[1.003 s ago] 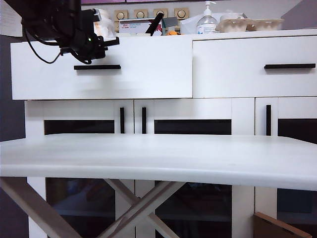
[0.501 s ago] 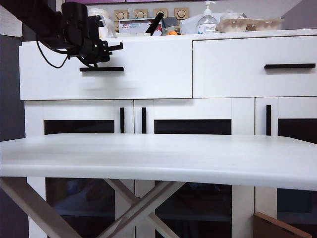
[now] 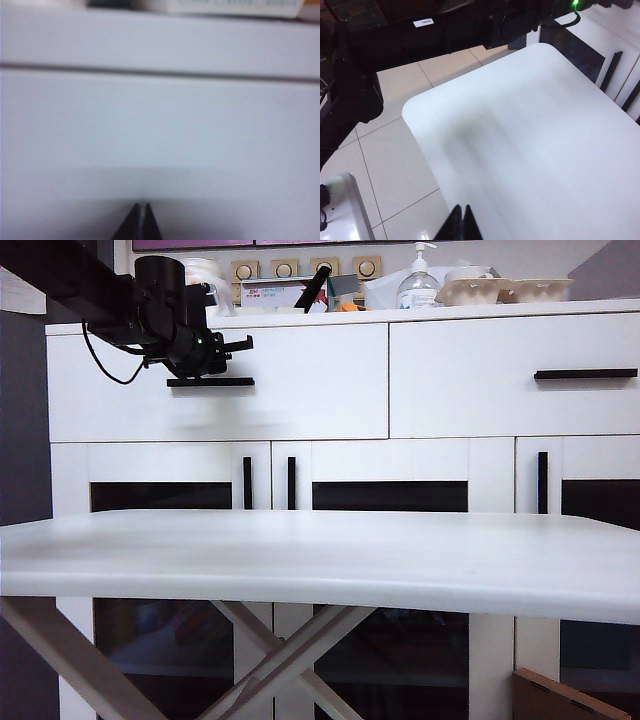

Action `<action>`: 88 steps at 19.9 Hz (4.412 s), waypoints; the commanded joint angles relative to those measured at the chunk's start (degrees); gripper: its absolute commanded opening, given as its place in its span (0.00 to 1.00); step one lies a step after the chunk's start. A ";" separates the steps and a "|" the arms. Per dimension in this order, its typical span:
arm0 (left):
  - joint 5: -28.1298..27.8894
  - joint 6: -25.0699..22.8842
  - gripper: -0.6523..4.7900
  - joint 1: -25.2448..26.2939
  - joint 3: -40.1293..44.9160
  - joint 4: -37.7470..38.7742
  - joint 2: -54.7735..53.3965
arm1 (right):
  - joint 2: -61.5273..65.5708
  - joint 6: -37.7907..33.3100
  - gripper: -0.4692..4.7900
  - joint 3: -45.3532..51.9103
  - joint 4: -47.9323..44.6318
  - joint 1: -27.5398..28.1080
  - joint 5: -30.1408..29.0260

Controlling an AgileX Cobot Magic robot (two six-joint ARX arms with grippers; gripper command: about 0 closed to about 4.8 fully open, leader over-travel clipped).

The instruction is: Pick up a can of beer from the white table, open the left drawer, place the beer inside the drawer, and finally close the drawer.

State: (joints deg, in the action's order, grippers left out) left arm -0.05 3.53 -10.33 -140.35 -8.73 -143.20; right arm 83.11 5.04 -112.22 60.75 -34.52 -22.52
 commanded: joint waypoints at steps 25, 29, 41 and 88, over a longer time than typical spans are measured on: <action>7.37 -6.60 0.11 -0.57 -0.28 59.63 58.49 | -22.01 3.67 0.08 13.84 -1.75 0.04 8.37; 6.36 -11.15 0.11 -0.57 -0.26 68.67 67.52 | -35.01 0.28 0.08 37.44 -19.63 0.00 8.96; 4.24 -10.36 0.11 -0.57 53.02 60.48 112.76 | -48.78 -0.76 0.08 63.47 -29.35 0.00 11.47; 0.52 -4.61 0.11 6.84 139.82 11.82 142.97 | -48.83 -0.74 0.08 63.47 -29.29 0.00 10.62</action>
State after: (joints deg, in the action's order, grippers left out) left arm 1.89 -1.23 -2.96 -0.43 3.81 -0.21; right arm 34.33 4.49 -48.49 32.45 -34.44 -11.75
